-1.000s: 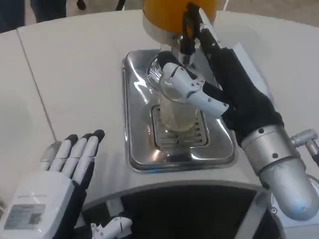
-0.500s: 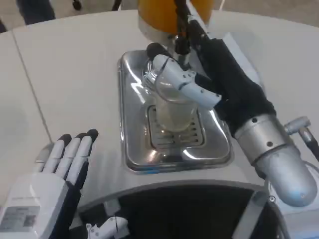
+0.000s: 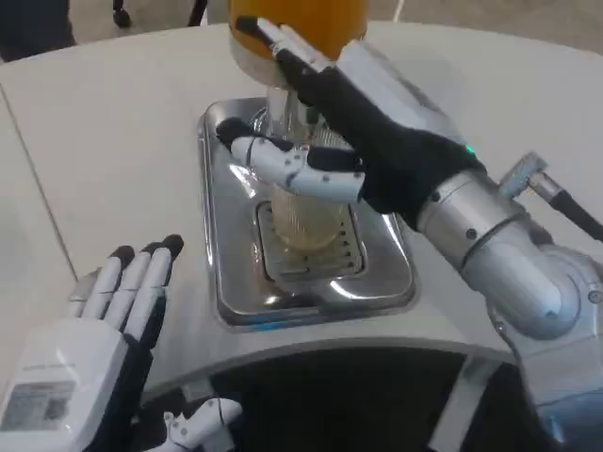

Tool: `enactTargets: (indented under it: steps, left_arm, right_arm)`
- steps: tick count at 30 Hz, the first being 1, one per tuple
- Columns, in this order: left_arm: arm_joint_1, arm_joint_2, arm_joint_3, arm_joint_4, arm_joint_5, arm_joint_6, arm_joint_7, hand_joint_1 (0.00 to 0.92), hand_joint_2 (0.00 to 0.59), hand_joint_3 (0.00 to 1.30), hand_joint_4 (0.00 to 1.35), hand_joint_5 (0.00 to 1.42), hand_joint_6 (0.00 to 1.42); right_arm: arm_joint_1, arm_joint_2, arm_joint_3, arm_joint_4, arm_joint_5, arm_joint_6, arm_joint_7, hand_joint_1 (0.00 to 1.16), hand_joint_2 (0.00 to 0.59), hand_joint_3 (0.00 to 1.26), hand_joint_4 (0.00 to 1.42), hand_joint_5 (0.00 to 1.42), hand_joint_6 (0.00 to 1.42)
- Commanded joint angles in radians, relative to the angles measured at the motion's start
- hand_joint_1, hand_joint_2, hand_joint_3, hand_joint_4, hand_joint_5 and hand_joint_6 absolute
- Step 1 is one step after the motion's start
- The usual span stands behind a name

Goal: Grasp the cup under the faucet to collect the drink, then remove the cup.

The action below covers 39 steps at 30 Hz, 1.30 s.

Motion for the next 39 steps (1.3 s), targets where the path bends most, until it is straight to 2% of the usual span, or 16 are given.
enactTargets:
  steps: [1,3,5,16,24,31,34,39]
  left_arm:
    - [-0.007,-0.008,-0.003,0.022,-0.006,0.012,-0.009,0.000,0.138,0.00,0.00,0.00,0.05]
    - [-0.032,-0.012,-0.006,0.037,-0.008,0.028,-0.015,0.000,0.119,0.00,0.00,0.00,0.03]
    - [-0.059,-0.017,-0.009,0.054,-0.011,0.041,-0.019,0.000,0.115,0.00,0.00,0.00,0.03]
    - [-0.268,-0.060,-0.055,0.191,-0.022,0.128,-0.017,0.095,0.101,0.00,0.00,0.00,0.01]
    - [-0.353,-0.079,-0.099,0.257,-0.043,0.139,-0.009,0.133,0.084,0.00,0.00,0.00,0.01]
    - [-0.394,-0.099,-0.120,0.285,-0.087,0.133,-0.005,0.146,0.066,0.00,0.00,0.00,0.01]
    - [-0.418,-0.099,-0.139,0.295,-0.082,0.148,-0.017,0.147,0.048,0.00,0.00,0.00,0.01]
    - [-0.456,-0.108,-0.163,0.332,-0.082,0.164,-0.013,0.166,0.041,0.00,0.00,0.00,0.01]
  right_arm:
    - [-0.020,-0.029,0.109,-0.033,-0.130,0.071,0.120,0.29,0.419,0.06,0.00,0.01,0.08]
    - [-0.024,-0.025,0.119,-0.053,-0.183,0.109,0.151,0.28,0.417,0.06,0.00,0.01,0.08]
    - [-0.018,-0.021,0.115,-0.076,-0.203,0.131,0.178,0.28,0.416,0.06,0.00,0.02,0.08]
    - [-0.018,-0.001,0.100,-0.156,-0.292,0.155,0.284,0.29,0.416,0.06,0.00,0.03,0.06]
    - [0.003,0.010,0.080,-0.155,-0.318,0.138,0.296,0.31,0.414,0.06,0.00,0.01,0.06]
    - [0.010,0.028,0.064,-0.133,-0.321,0.123,0.266,0.32,0.413,0.05,0.00,0.01,0.06]
    - [0.012,0.029,0.064,-0.120,-0.327,0.107,0.258,0.36,0.406,0.05,0.00,0.01,0.06]
    - [0.036,0.048,0.051,-0.120,-0.328,0.109,0.239,0.37,0.405,0.05,0.00,0.01,0.06]
